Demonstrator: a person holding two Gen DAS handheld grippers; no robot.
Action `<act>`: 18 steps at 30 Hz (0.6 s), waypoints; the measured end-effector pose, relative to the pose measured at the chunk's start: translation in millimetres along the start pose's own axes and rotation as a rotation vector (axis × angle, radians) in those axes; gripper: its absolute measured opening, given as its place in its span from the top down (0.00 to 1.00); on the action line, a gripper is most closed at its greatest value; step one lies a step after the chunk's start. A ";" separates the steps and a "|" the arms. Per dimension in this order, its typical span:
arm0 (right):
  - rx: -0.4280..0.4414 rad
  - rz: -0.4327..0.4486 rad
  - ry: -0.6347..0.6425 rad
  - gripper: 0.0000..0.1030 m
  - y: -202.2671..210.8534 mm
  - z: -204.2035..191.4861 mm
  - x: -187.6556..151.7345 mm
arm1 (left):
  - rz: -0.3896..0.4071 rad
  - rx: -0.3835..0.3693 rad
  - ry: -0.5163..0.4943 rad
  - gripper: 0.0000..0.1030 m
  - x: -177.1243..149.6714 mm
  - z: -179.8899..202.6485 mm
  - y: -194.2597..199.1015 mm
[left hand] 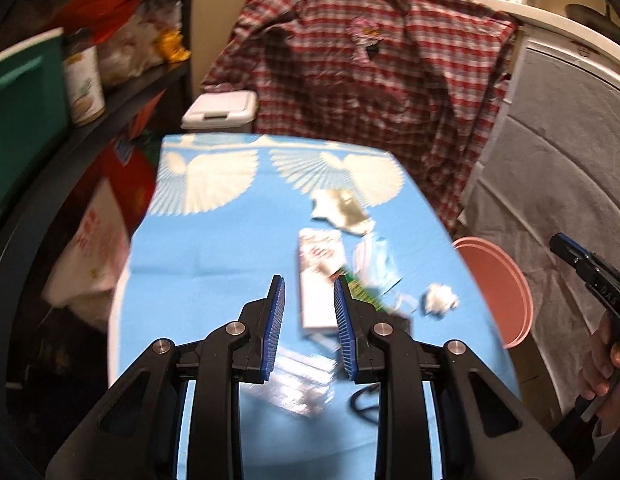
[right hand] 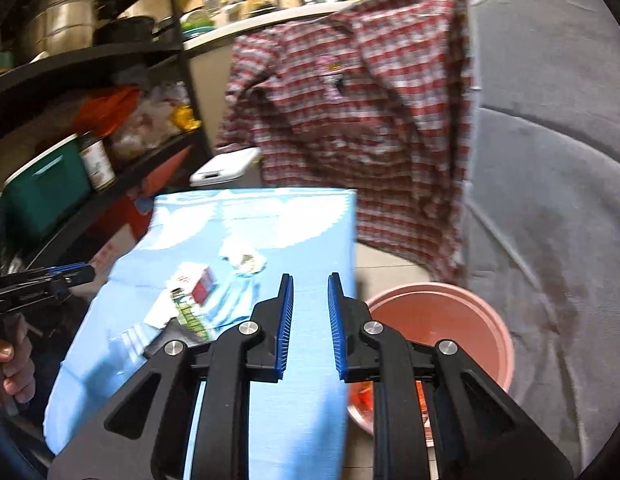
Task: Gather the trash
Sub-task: 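Move the left gripper to the clear straws while the right gripper moves over the white tissue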
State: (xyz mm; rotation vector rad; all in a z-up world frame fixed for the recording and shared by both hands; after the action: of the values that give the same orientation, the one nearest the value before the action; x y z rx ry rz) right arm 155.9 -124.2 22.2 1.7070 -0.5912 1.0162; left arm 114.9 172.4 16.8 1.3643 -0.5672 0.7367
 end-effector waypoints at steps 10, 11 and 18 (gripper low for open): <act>0.110 -0.086 0.097 0.82 -31.0 -62.4 -20.7 | -0.086 0.026 0.043 0.75 -29.6 -36.1 -5.1; 0.100 -0.102 0.093 0.82 -37.4 -62.4 -22.9 | -0.092 0.028 0.042 0.75 -31.4 -36.6 -6.3; 0.040 -0.193 0.038 0.72 -73.9 -46.1 -33.1 | -0.158 0.037 0.094 0.56 -43.9 -54.1 -21.7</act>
State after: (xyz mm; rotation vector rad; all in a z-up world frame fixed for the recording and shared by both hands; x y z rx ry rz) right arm 180.0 -57.4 -38.1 1.7394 -0.3758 0.9251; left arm 99.3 218.8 -37.3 1.3839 -0.3687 0.6809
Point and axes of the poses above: each gripper's, at about its wrist camera, not at the fingertips, and y roughly against the way its jaws point, z to its right, x to its top, the point moved 1 cm from there along -y, roughly the way its jaws point, and after that the axes turned 4 degrees about z, right-handed, at the moved point
